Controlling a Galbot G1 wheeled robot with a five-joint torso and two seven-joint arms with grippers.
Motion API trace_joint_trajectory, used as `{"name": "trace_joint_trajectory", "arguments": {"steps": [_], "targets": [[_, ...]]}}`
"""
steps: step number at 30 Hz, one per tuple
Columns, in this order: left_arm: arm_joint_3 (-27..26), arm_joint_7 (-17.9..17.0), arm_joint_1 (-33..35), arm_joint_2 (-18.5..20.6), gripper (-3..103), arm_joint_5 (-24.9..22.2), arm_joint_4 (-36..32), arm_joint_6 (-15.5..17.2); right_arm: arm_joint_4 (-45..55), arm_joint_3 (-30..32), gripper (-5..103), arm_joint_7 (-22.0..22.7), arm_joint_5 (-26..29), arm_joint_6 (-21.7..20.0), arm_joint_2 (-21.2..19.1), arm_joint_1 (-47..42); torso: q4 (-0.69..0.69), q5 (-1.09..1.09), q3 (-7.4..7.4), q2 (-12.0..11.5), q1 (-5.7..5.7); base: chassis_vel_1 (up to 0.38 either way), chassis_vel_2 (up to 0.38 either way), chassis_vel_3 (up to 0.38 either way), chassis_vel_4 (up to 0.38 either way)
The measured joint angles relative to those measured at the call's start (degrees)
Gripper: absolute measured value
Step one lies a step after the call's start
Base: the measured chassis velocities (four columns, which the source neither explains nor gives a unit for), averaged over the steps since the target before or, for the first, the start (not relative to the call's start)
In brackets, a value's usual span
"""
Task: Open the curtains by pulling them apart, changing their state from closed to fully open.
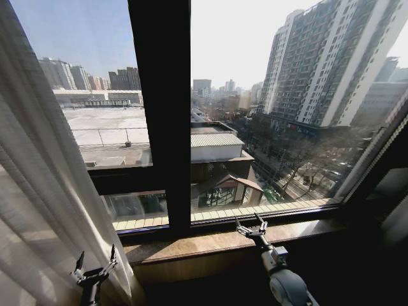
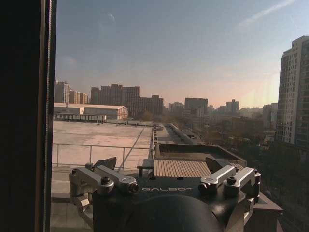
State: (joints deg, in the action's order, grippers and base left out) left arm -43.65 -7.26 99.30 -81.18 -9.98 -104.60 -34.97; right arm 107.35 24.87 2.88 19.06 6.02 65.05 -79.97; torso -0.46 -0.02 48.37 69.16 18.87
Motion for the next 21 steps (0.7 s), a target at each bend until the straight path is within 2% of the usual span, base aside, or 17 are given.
{"name": "trace_joint_trajectory", "arguments": {"steps": [6, 8, 9, 11, 14, 15, 17, 19, 20, 21], "targets": [[0.02, 0.00, -0.19, 0.11, 100, -0.24, -0.06, 0.64, 0.00, 0.00, 100, 0.00, 0.00, 0.00, 0.00, 0.00, 0.00, 0.00, 0.00, 0.00, 0.00, 0.000, 0.000, 0.000, 0.000], [0.35, -0.31, -1.27, 0.99, 100, -1.63, -1.28, 3.83, 0.00, 0.00, 100, 0.00, 0.00, 0.00, 0.00, 0.00, 0.01, 0.00, 0.00, 0.00, 0.00, 0.000, 0.000, 0.000, 0.000], [0.35, -0.31, -1.27, 0.99, 100, -1.63, -1.28, 3.83, 0.00, 0.00, 100, 0.00, 0.00, 0.00, 0.00, 0.00, 0.01, 0.00, 0.00, 0.00, 0.00, 0.000, 0.000, 0.000, 0.000], [0.59, -0.57, -1.98, 1.58, 100, -2.59, -2.07, 5.99, 0.00, 0.00, 100, 0.00, 0.00, 0.00, 0.00, 0.00, 0.00, 0.00, 0.00, 0.00, 0.00, 0.000, 0.000, 0.000, 0.000], [1.19, -1.31, -3.77, 3.07, 100, -5.01, -4.14, 11.49, 0.00, 0.00, 100, 0.00, 0.00, 0.00, 0.00, 0.00, 0.00, 0.00, 0.00, 0.00, 0.00, 0.000, 0.000, 0.000, 0.000], [1.19, -1.31, -3.77, 3.07, 100, -5.01, -4.14, 11.49, 0.00, 0.00, 100, 0.00, 0.00, 0.00, 0.00, 0.00, 0.00, 0.00, 0.00, 0.00, 0.00, 0.000, 0.000, 0.000, 0.000], [1.52, -1.72, -4.80, 3.93, 100, -6.37, -5.28, 14.62, 0.00, 0.00, 100, 0.00, 0.00, 0.00, 0.00, 0.00, 0.00, 0.00, 0.00, 0.00, 0.00, 0.000, 0.000, 0.000, 0.000], [2.02, -2.30, -6.26, 5.13, 100, -8.31, -6.97, 19.11, 0.00, 0.00, 100, 0.00, 0.00, 0.00, 0.00, 0.00, 0.00, 0.00, 0.00, 0.00, 0.00, 0.000, 0.000, 0.000, 0.000], [2.02, -2.30, -6.26, 5.13, 100, -8.31, -6.97, 19.11, 0.00, 0.00, 100, 0.00, 0.00, 0.00, 0.00, 0.00, 0.00, 0.00, 0.00, 0.00, 0.00, 0.000, 0.000, 0.000, 0.000], [2.27, -2.60, -6.99, 5.76, 100, -9.31, -7.81, 21.35, 0.00, 0.00, 100, 0.00, 0.00, 0.00, 0.00, 0.00, 0.00, 0.00, 0.00, 0.00, 0.00, 0.000, 0.000, 0.000, 0.000]]}}
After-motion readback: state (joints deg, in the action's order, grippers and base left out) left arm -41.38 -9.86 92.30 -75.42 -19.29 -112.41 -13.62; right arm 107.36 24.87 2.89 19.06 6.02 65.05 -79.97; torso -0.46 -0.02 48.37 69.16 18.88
